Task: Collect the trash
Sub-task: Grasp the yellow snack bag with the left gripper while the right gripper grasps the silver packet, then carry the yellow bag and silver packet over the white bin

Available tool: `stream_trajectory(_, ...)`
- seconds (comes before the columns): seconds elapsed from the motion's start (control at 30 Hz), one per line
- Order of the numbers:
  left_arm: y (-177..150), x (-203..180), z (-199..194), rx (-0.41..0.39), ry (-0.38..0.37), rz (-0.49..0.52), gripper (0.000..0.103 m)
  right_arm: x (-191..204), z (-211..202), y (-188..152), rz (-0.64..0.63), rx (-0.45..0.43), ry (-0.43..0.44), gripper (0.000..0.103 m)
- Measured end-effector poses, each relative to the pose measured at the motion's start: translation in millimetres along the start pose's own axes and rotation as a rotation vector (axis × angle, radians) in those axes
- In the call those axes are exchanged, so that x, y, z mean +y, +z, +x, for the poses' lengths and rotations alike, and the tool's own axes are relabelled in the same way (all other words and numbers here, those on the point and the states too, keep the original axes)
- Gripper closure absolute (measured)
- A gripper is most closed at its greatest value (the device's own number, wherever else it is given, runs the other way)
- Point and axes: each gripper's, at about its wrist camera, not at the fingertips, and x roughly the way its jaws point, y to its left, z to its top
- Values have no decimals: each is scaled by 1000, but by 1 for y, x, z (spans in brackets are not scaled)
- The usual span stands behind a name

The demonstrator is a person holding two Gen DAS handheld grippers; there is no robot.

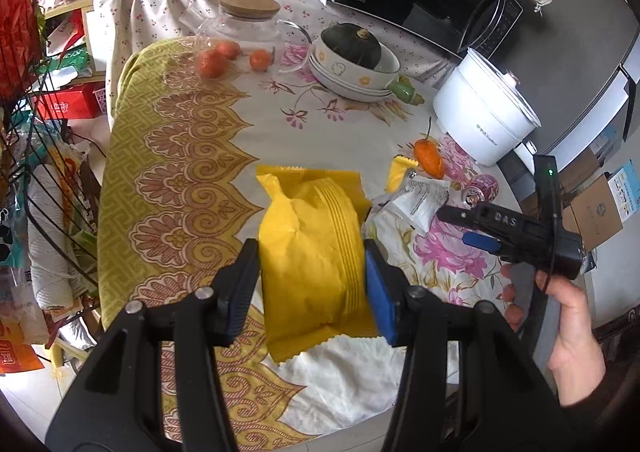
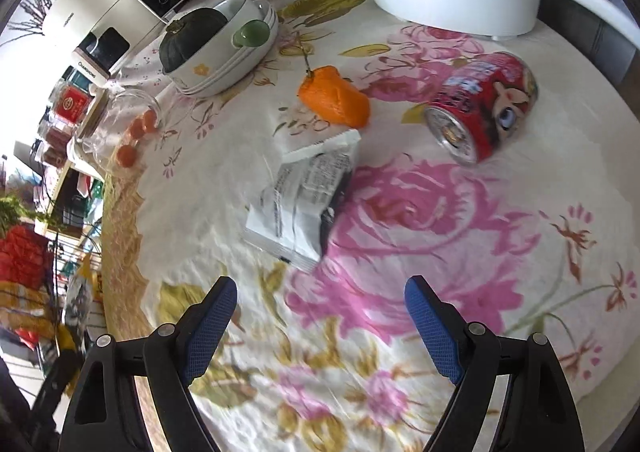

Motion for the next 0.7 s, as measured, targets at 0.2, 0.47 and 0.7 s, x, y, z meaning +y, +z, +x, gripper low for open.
stream_trajectory(0.2, 2, 13, -4, -12, 11, -25, 50, 13, 27, 25, 34, -43, -44, 16)
stream_trajectory(0.47, -1, 15, -5, -9, 9, -29, 50, 23, 46, 32, -44, -113, -222, 16)
stream_trajectory(0.7, -4, 8, -6, 1, -20, -34, 50, 22, 34, 13, -110, -77, -203, 47)
